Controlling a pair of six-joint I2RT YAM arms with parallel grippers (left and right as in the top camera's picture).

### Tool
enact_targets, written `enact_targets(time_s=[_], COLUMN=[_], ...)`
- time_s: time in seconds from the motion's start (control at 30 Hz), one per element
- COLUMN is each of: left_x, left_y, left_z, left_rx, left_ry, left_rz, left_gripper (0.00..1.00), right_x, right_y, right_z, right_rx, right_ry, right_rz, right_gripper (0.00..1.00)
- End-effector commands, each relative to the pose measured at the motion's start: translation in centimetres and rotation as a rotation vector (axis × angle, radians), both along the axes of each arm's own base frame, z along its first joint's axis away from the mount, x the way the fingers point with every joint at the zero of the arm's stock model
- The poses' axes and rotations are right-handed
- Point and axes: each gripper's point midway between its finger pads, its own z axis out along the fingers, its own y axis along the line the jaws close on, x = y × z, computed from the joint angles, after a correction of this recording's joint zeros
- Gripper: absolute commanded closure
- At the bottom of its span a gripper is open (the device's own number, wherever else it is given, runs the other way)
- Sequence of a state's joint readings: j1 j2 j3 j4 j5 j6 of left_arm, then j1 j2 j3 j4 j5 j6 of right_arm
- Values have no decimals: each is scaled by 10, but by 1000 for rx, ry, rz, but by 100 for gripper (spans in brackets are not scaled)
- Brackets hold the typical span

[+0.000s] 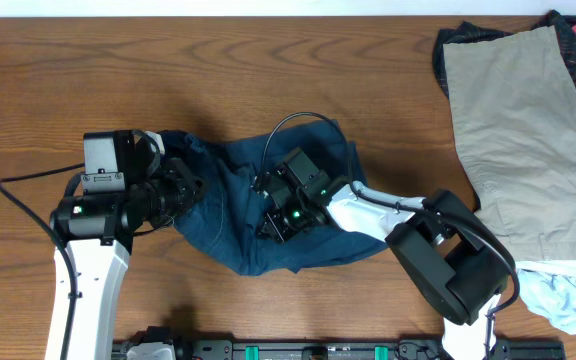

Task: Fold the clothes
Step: 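Fold the right half of the shorts over toward the left gripper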

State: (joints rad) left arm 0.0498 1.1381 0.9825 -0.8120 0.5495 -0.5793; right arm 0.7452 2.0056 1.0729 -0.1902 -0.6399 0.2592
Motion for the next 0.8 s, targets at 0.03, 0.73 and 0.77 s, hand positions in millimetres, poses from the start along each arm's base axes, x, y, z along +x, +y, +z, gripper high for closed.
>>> enact_targets(time_s=[0.03,0.73,0.77], left_x=[3,4,4], left_y=[-7,-6,-7], left_z=[16,16,16], left_rx=[-34,-34,-42], left_ry=[-41,-39,-31], left_rz=[-23,-10,0], left_gripper=[94,94,94], right_x=[52,85,83], right_y=[-43,-256,-255], right_z=[9,-17,-20], right_rx=[-123,-558,-559], right_ry=[-59,33,35], right_rz=[-165,-537,-532], right_gripper=[71,85,86])
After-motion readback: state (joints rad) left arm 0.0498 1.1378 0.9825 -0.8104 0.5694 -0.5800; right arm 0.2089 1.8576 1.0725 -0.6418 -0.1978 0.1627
